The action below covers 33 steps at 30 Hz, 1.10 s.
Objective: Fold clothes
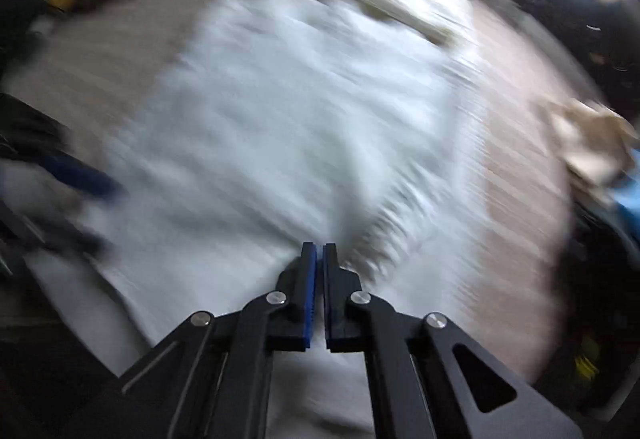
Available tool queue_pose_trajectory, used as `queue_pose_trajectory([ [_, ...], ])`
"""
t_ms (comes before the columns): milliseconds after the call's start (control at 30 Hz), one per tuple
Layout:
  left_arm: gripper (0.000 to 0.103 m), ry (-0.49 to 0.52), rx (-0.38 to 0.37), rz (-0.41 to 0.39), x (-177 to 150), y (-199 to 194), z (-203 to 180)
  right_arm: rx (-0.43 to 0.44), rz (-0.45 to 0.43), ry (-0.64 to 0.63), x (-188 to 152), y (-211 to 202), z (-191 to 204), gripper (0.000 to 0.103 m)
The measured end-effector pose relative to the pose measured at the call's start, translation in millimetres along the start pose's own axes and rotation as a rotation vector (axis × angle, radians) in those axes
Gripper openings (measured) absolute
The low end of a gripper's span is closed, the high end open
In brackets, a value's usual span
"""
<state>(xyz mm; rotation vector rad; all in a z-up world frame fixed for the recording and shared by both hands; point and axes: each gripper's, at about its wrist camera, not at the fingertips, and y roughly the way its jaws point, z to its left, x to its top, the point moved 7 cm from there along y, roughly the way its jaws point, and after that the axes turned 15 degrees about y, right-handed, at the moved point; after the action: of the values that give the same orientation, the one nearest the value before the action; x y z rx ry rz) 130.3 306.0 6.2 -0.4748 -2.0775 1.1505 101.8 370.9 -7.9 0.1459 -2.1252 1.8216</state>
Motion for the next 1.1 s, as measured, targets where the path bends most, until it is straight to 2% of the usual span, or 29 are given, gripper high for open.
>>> queue_pose_trajectory([
  [67, 0.039, 0.026, 0.002, -0.006, -5, -1, -2, -0.084, 0.007, 0.178, -12, -17, -64, 0.003],
  [133, 0.039, -0.014, -0.015, -0.017, -9, -5, 1, -0.097, -0.005, 0.297, -24, -38, -105, 0.003],
  [200, 0.039, -0.056, -0.034, -0.037, -12, -11, 4, -0.096, -0.029, 0.306, -27, -53, -111, 0.007],
  [233, 0.039, -0.073, -0.035, -0.049, -16, -16, 5, -0.05, -0.058, 0.299, -26, -61, -103, 0.009],
  [300, 0.042, -0.104, -0.034, -0.07, -21, -27, 8, 0.064, -0.098, 0.265, -22, -72, -77, 0.024],
  [367, 0.047, -0.149, -0.062, -0.108, -26, -34, 13, 0.167, -0.151, 0.17, -21, -79, -36, 0.033],
  [467, 0.048, -0.217, -0.097, -0.138, -27, -35, 21, 0.266, -0.177, 0.018, -29, -79, 20, 0.033],
  [533, 0.048, -0.214, -0.088, -0.14, -22, -29, 23, 0.272, -0.166, -0.043, -37, -73, 46, 0.034],
  [600, 0.046, -0.225, -0.106, -0.126, -19, -18, 21, 0.279, -0.164, -0.065, -40, -68, 54, 0.034],
  [633, 0.04, -0.224, -0.113, -0.128, -17, -15, 20, 0.282, -0.164, -0.068, -42, -66, 57, 0.034],
  [667, 0.034, -0.222, -0.119, -0.132, -15, -12, 19, 0.288, -0.168, -0.061, -44, -66, 56, 0.034],
  [700, 0.014, -0.215, -0.116, -0.128, -13, -9, 18, 0.297, -0.175, -0.056, -44, -66, 56, 0.035],
  [733, 0.0, -0.218, -0.12, -0.124, -12, -9, 18, 0.311, -0.187, -0.052, -45, -65, 56, 0.038],
  [800, 0.001, -0.223, -0.152, -0.153, -8, -20, 17, 0.329, -0.224, -0.046, -45, -69, 58, 0.052],
  [867, 0.002, -0.206, -0.189, -0.196, 0, -36, 12, 0.342, -0.251, -0.05, -47, -70, 63, 0.057],
  [1033, 0.002, -0.148, -0.212, -0.247, 26, -64, 0, 0.404, -0.315, -0.089, -37, -80, 90, 0.06],
  [1100, 0.002, -0.121, -0.211, -0.26, 38, -71, -6, 0.379, -0.346, -0.091, -31, -78, 98, 0.061],
])
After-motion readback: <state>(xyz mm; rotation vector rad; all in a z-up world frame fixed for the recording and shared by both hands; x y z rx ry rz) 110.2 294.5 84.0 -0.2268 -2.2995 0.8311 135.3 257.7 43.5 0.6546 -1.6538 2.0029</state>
